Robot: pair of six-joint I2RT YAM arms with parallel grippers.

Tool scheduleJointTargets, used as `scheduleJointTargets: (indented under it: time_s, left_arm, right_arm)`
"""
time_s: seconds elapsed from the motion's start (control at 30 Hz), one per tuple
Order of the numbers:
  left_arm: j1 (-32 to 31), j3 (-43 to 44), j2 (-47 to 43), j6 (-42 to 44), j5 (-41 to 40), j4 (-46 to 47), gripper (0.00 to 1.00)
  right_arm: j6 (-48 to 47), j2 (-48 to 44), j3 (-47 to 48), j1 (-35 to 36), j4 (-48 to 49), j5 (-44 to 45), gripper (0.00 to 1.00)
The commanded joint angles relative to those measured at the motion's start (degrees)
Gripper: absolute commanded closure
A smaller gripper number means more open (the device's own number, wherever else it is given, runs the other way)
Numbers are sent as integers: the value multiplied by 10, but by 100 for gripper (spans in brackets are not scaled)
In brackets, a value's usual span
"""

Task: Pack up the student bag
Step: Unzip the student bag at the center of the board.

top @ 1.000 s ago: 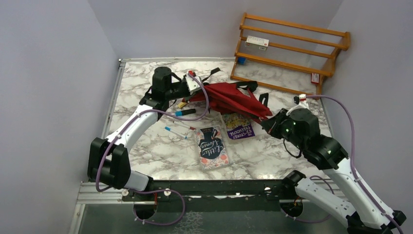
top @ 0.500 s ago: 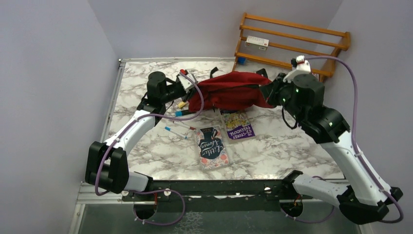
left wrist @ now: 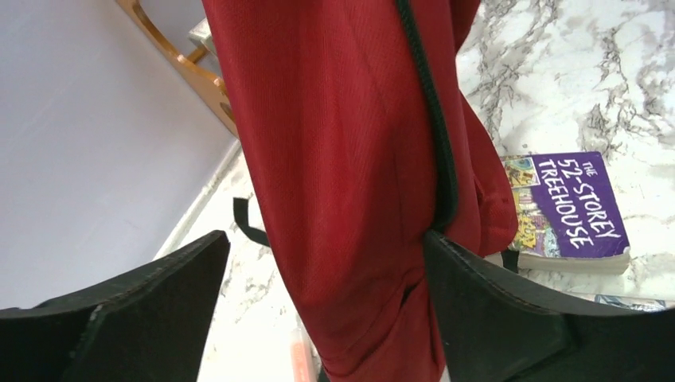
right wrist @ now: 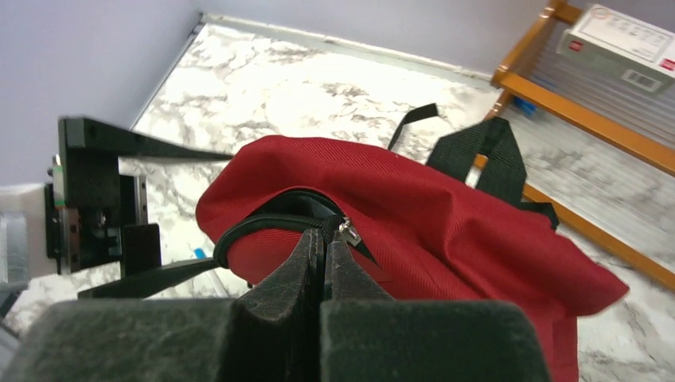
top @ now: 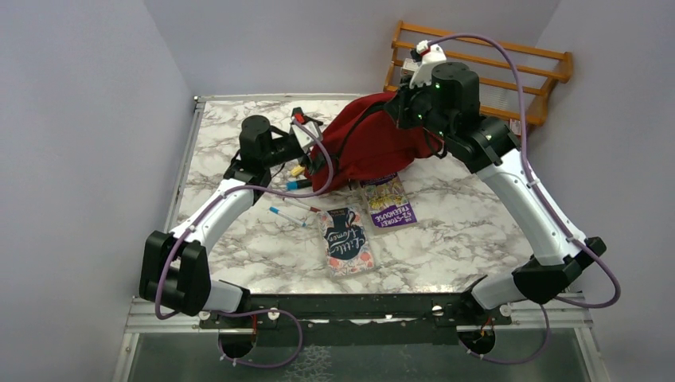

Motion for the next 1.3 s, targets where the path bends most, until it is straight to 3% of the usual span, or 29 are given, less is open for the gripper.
scheduleJointTargets:
  time_s: [0.0,0.3,0.7,0.9,1.27]
  left_arm:
    - [-3,57,-11,-9,42,19,4]
    - [-4,122,-7,-50,62,9,1]
    - [-57,200,-6,-39,48,-104,1]
    - [-80,198,-16,-22,-24,-126,1]
    - [-99,222,51,19,-109,-144,1]
  right_arm:
    - [-30,21,27,-1,-4,-93,99]
    - [-27,41,18,-2,4,-124,99]
    - [-32,52,22,-2,13,-123,99]
    - [-32,55,18,-1,13,-124,99]
    - [-28,38,3,-1,19,-148,99]
